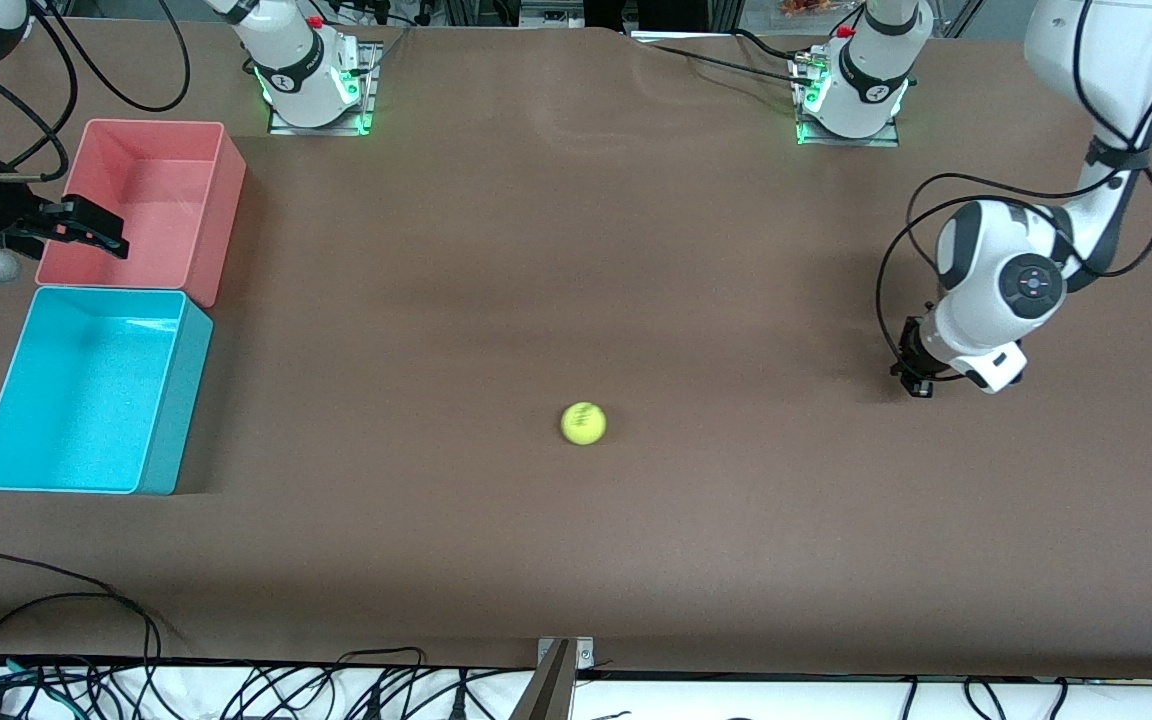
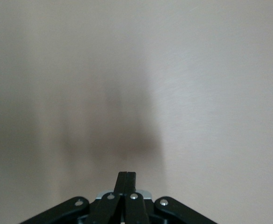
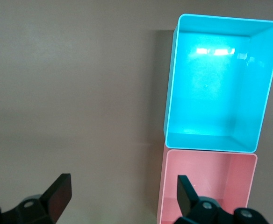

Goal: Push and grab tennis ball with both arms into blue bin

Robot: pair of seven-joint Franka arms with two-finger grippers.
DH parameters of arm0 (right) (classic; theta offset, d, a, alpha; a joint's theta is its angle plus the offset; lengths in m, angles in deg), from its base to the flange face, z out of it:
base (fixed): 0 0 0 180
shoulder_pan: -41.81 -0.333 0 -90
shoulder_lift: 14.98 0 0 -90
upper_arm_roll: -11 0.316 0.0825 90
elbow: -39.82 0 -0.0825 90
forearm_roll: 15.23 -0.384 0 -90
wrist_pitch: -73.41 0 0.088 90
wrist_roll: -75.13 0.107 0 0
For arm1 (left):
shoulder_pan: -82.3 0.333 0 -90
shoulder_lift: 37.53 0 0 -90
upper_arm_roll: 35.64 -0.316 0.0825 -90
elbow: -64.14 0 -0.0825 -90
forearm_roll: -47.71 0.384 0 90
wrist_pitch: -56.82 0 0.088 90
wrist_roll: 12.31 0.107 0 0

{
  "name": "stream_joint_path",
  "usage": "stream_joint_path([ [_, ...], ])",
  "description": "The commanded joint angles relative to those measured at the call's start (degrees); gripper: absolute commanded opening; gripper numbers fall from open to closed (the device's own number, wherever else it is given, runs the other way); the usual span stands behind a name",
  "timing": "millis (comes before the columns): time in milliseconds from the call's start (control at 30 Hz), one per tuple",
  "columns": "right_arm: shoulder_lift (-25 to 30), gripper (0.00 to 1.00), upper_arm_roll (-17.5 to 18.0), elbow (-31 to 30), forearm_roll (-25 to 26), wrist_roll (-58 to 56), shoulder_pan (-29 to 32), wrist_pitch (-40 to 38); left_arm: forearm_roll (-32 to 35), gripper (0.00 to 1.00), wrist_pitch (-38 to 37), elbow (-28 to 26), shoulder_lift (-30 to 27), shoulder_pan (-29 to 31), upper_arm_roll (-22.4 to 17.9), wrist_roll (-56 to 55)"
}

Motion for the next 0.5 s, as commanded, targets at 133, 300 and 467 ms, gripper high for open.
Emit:
stream_joint_path([
  [133, -1.70, 1.00, 0.44, 1.01, -0.93, -0.86, 0.68, -1.24, 1.27, 0.00, -15.51, 11.52, -1.48, 1.18, 0.18, 18.37],
  [300, -3.72, 1.00, 0.35, 0.57, -0.93, -0.86, 0.77, -1.24, 0.83, 0.00, -24.21, 18.03, -1.48, 2.32, 0.36, 32.08],
  [467, -6.01, 1.00, 0.26, 0.83, -0.32, -0.78, 0.68, -0.36, 0.48, 0.12, -30.02, 23.83, -1.48, 2.32, 0.36, 46.67],
])
